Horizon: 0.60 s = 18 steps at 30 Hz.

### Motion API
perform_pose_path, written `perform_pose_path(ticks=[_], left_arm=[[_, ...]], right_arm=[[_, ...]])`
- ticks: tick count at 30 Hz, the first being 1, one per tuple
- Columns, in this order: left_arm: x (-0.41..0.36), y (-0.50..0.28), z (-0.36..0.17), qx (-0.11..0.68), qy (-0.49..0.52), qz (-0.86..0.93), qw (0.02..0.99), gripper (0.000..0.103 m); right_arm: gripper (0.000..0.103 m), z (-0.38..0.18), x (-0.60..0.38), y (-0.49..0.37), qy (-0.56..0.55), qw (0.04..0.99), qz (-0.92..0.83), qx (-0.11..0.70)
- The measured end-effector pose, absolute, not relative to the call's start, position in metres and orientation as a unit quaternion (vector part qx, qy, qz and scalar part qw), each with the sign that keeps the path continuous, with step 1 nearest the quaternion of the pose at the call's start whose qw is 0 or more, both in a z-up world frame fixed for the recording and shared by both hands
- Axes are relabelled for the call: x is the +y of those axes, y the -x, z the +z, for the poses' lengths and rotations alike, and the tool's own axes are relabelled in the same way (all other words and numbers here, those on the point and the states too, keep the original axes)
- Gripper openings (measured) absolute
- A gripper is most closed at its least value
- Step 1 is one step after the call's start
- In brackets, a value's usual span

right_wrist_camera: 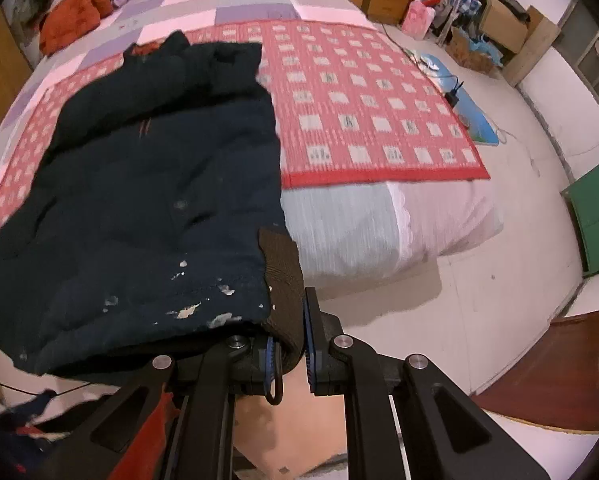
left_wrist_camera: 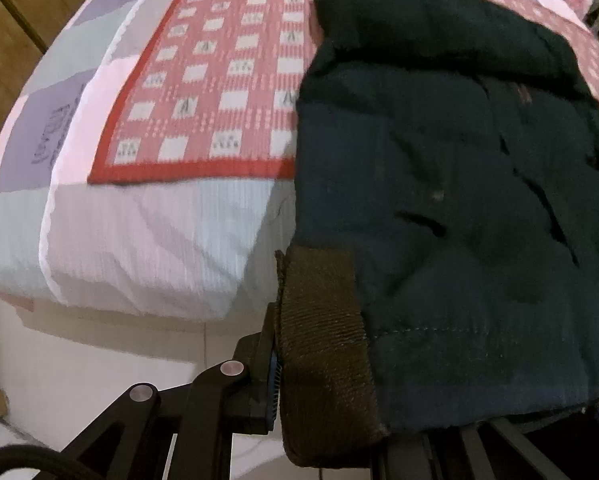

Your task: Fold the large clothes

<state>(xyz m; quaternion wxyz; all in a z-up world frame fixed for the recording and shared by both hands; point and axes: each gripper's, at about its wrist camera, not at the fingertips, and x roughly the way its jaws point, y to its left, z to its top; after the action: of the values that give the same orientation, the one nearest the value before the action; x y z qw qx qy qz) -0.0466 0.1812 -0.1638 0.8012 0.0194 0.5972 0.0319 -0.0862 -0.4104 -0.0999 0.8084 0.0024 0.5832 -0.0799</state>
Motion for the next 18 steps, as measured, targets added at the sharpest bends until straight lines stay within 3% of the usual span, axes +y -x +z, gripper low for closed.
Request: perform_pose_path(ticks=[18], left_arm=[[0.177, -0.096, -0.097, 0.531, -0.016, 0.064, 0.845, 0.014]], right_arm=[[0.012, -0.040, -0.418, -0.076, -0.012, 0.876, -0.043, 0.480]])
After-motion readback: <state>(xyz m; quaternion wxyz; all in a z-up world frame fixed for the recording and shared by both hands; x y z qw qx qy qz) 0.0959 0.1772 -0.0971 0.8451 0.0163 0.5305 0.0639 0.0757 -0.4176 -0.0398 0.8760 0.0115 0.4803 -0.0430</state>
